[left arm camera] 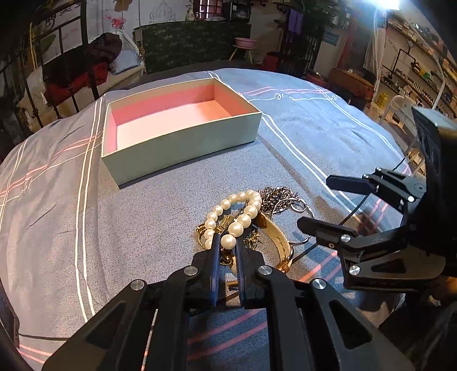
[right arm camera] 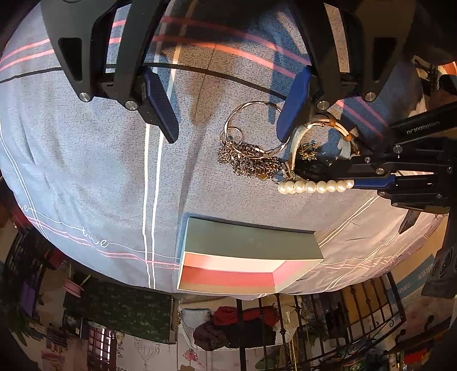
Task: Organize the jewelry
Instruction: 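Close the left gripper on the pearl bracelet and lift it, then carry the pearl bracelet into the box and open the left gripper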
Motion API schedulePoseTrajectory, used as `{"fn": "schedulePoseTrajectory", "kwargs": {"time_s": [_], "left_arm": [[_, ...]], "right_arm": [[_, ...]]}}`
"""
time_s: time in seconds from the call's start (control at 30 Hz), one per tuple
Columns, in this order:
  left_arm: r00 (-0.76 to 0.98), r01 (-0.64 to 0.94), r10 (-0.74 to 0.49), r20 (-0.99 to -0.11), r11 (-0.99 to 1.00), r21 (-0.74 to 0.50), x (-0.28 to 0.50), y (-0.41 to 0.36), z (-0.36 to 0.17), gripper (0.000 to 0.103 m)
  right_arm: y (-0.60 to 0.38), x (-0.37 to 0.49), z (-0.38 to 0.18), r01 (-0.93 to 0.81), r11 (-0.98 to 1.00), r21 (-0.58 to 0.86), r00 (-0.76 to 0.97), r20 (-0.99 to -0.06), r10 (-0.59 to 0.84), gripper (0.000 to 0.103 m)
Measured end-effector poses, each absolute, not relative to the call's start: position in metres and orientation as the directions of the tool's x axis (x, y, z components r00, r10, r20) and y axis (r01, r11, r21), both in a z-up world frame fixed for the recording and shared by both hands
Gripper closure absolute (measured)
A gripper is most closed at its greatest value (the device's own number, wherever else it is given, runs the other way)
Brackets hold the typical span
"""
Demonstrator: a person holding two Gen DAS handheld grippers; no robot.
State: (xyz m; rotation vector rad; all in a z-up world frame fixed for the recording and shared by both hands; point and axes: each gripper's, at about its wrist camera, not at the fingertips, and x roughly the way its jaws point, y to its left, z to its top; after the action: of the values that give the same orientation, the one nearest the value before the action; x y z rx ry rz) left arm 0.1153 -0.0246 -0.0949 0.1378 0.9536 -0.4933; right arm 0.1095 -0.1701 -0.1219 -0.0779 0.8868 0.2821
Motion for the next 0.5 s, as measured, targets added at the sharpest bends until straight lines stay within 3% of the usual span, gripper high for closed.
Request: {"fn": "schedulePoseTrajectory", "kwargs": {"time_s": [0.37,0.43,0.47,0.5], "left_arm": [[0.553,0.381,-0.373,-0.745,0.908,-0.172,0.131,-0.005,-0.067,0.094],[0.569,0.368,-0.362,-0.739,0.915,-0.164,0.136,-0.001,-0.061,0.094],[0.577,0.366,-0.357,-0.735,0.917,-0.159,0.140,0.000,-0.057,0.094],[0.588,0.362,-0.352,-0.728,0.919,-0.153,0.143,0.000,-0.053,0.094]], "right_arm": [[-0.166,0.111,-0.123,-0.285,0.957,0.051,0.593,-0.775,0.218,0.032],[-0.163,0.116,-0.118,-0.301,0.953,0.044,0.603,-0.765,0.225,0.047],[-0.162,0.121,-0.114,-0.312,0.949,0.041,0.610,-0.758,0.234,0.064],[-0.161,0.127,-0.109,-0.325,0.944,0.050,0.615,-0.747,0.252,0.091]]}}
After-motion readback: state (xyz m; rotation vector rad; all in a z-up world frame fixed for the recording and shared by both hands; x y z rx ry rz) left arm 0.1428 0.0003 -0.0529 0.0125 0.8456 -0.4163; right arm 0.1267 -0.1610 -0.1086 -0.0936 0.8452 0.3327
